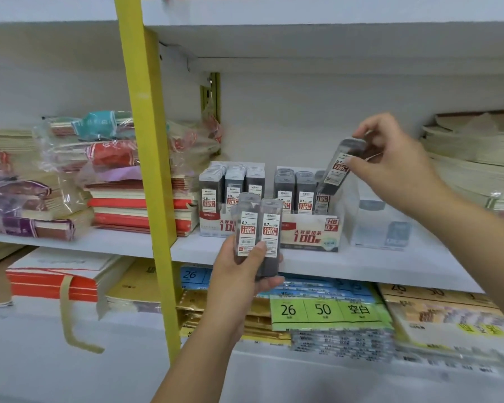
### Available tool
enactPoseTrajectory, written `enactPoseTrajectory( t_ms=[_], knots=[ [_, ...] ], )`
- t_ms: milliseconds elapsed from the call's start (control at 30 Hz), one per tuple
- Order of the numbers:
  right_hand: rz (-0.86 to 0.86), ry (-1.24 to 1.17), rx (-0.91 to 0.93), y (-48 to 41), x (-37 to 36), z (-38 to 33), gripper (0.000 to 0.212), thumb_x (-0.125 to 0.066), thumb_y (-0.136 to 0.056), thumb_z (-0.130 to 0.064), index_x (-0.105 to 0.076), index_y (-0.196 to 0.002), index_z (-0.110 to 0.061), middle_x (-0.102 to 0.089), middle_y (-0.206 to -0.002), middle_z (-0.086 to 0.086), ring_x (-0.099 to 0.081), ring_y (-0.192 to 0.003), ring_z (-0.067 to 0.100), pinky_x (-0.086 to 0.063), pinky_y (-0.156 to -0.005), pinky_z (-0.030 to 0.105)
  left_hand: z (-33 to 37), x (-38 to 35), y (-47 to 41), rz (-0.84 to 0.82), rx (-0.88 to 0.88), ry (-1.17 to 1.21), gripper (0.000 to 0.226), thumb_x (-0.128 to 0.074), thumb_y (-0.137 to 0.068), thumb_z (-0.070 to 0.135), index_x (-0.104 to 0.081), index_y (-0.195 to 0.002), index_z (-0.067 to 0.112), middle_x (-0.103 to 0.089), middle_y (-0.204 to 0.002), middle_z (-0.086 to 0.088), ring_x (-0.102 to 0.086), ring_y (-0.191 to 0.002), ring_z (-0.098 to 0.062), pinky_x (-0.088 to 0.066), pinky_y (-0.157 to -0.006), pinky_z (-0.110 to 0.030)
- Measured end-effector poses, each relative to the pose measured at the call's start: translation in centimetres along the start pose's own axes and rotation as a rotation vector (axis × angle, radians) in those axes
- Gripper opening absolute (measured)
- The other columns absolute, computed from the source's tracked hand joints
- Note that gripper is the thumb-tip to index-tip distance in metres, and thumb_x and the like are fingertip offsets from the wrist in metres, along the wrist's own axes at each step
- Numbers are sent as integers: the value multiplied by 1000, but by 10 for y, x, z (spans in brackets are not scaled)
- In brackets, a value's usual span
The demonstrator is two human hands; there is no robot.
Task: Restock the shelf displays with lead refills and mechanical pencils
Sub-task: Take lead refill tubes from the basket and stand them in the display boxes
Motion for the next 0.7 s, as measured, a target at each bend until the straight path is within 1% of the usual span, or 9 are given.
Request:
enactPoseTrajectory(
  t_ms=[100,167,233,333,400,467,600,667,700],
  knots=[
    [-130,185,34,-18,-17,6,34,-71,-80,-15,-47,-95,-34,-64,-86,-9,-53,-66,-4,-38,-60,23,6,3,-7,19,-25,15,25,-63,-98,21,-64,-113,41,-77,-105,5,-76,-94,-21,-62,-64,-32],
    [-205,284,45,-25,-30,14,34,-72,-78,-15,-48,-94,-33,-63,-87,-4,-53,-75,7,-37,-63,29,8,4,-11,22,-31,15,26,-63,-98,22,-64,-111,43,-77,-105,5,-76,-93,-21,-62,-63,-32],
    [-291,326,26,-28,-44,24,34,-73,-77,-15,-49,-94,-31,-62,-88,-4,-53,-84,15,-39,-68,32,9,3,-13,19,-30,9,26,-63,-97,22,-64,-111,44,-77,-105,5,-77,-92,-20,-62,-61,-31],
    [-392,384,22,-29,-60,35,26,-72,-79,-20,-53,-92,-32,-60,-86,-9,-47,-96,13,-36,-71,31,9,2,-15,11,-29,6,26,-64,-97,21,-64,-109,44,-78,-105,3,-77,-90,-21,-62,-60,-30],
    [-373,442,54,-32,-62,37,18,-70,-82,-27,-56,-93,-32,-61,-86,-10,-42,-99,13,-32,-72,30,10,1,-16,5,-33,8,25,-63,-98,21,-65,-109,43,-78,-105,2,-77,-90,-21,-61,-60,-30],
    [-332,528,105,-36,-61,34,15,-68,-83,-35,-61,-96,-31,-61,-92,-7,-40,-100,16,-32,-75,32,12,1,-16,1,-37,5,24,-63,-98,21,-65,-111,41,-77,-106,2,-77,-90,-21,-61,-61,-30],
    [-352,708,107,-39,-60,30,24,-62,-88,-45,-66,-107,-31,-59,-107,1,-40,-109,23,-33,-84,34,15,-2,-15,-15,-34,5,25,-63,-97,21,-64,-110,42,-78,-103,3,-77,-88,-22,-61,-60,-30],
    [-245,635,128,-33,-50,16,22,-60,-92,-40,-66,-110,-30,-61,-103,-2,-43,-108,21,-35,-83,31,16,-4,-13,-29,-25,8,25,-64,-97,21,-63,-110,42,-78,-103,3,-77,-88,-22,-61,-60,-30],
    [-162,519,132,-25,-42,6,17,-59,-93,-36,-67,-107,-31,-61,-98,-7,-48,-103,16,-35,-80,27,16,-5,-11,-39,-20,9,25,-64,-97,21,-63,-110,42,-78,-103,3,-77,-89,-22,-62,-60,-30]
  ],
)
Point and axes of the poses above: each hand's wrist, its own y-axis away from the middle knuckle, its own x-axis out of the back of the hand, z = x × y, the point moved 8 cm from there along -y, towards the middle knuckle
